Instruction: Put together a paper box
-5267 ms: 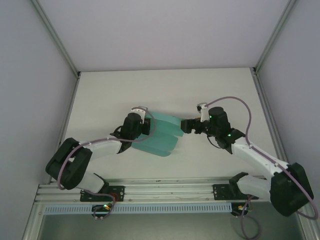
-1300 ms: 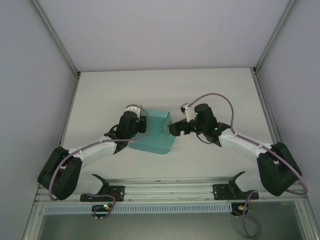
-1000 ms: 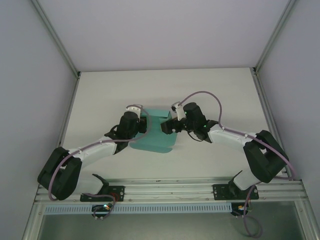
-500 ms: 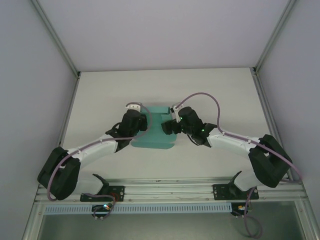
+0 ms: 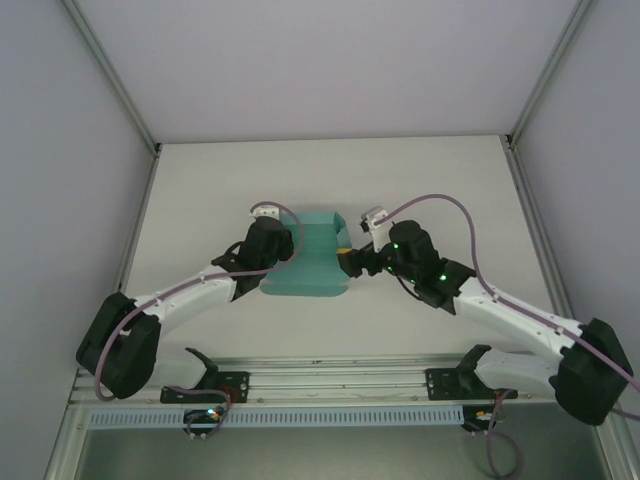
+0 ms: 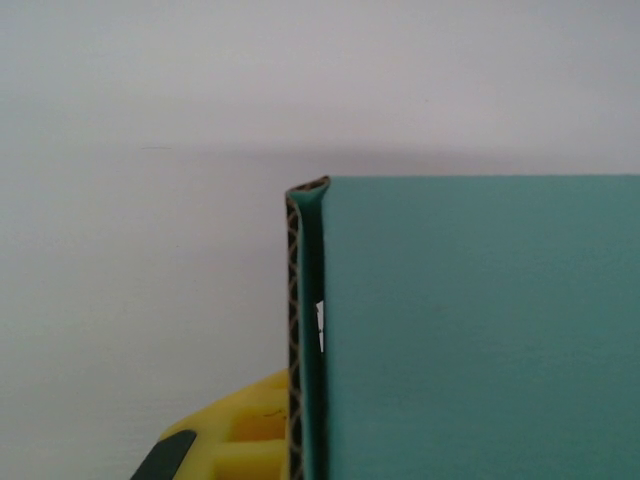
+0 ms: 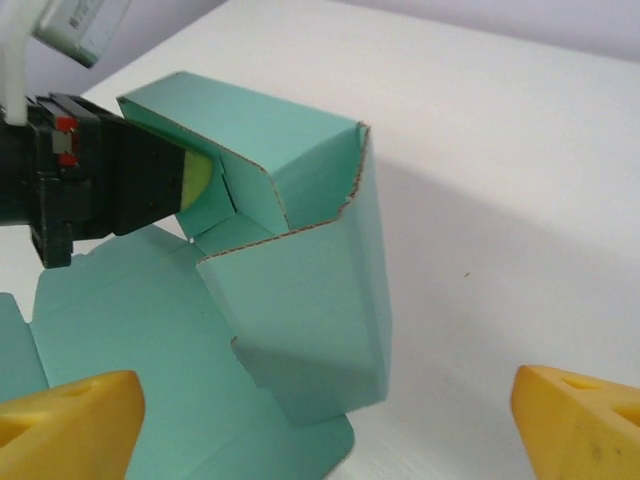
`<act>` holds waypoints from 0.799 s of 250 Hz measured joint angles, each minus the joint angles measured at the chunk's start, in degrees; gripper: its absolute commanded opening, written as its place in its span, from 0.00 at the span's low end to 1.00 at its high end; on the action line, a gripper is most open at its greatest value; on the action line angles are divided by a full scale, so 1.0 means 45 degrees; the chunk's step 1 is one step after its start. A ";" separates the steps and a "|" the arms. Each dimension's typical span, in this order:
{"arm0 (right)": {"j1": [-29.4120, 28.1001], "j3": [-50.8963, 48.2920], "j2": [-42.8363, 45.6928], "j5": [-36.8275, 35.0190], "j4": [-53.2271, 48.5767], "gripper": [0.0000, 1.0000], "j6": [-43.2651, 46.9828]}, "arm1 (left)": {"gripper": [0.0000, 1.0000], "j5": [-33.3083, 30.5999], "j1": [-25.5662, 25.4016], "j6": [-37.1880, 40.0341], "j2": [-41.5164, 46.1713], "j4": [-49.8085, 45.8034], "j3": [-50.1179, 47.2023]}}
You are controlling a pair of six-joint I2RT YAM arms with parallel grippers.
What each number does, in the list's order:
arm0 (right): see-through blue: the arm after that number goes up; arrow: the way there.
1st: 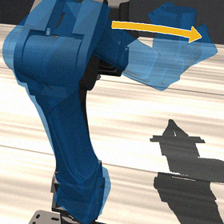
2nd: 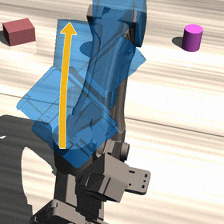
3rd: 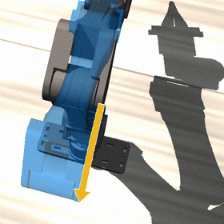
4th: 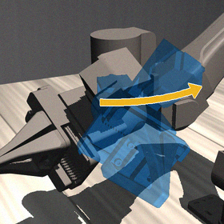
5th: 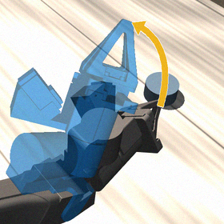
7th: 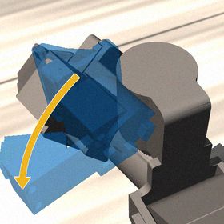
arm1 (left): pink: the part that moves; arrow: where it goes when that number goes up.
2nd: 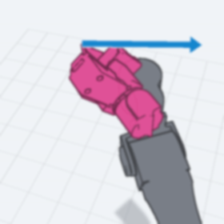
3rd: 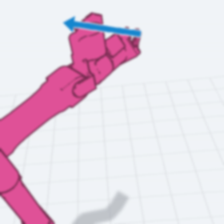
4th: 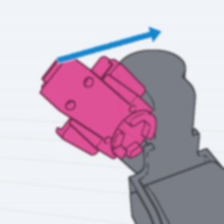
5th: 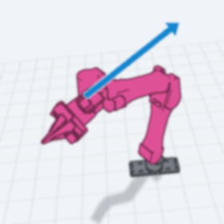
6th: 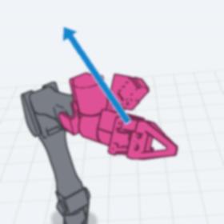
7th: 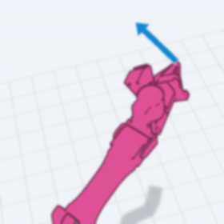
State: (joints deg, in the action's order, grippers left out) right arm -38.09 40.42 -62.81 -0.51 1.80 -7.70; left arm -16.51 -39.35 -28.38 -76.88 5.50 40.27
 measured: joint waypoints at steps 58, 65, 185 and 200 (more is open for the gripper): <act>0.2599 -0.0670 0.0991 0.1904 -0.0209 0.75 0.0631 | 0.00 0.0199 0.0000 0.0005 0.0000 0.0005 0.0000; 0.2778 -0.0665 0.0840 0.2205 -0.0209 0.74 0.0758 | 0.00 0.0243 0.0000 0.0005 0.0000 0.0005 0.0000; 0.1899 0.1598 -0.3449 0.5231 -0.0160 0.65 0.2021 | 0.00 0.0389 -0.0049 -0.0083 -0.0034 -0.0058 0.0097; 0.1656 0.1797 -0.3764 0.5008 -0.0146 0.60 0.2021 | 0.00 0.0389 -0.0083 -0.0083 -0.0034 -0.0063 0.0097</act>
State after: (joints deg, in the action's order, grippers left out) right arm -30.63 48.51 -79.75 22.02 1.15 1.39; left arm -14.76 -39.72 -28.75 -77.03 5.21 40.71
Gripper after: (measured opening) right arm 0.651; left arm 0.076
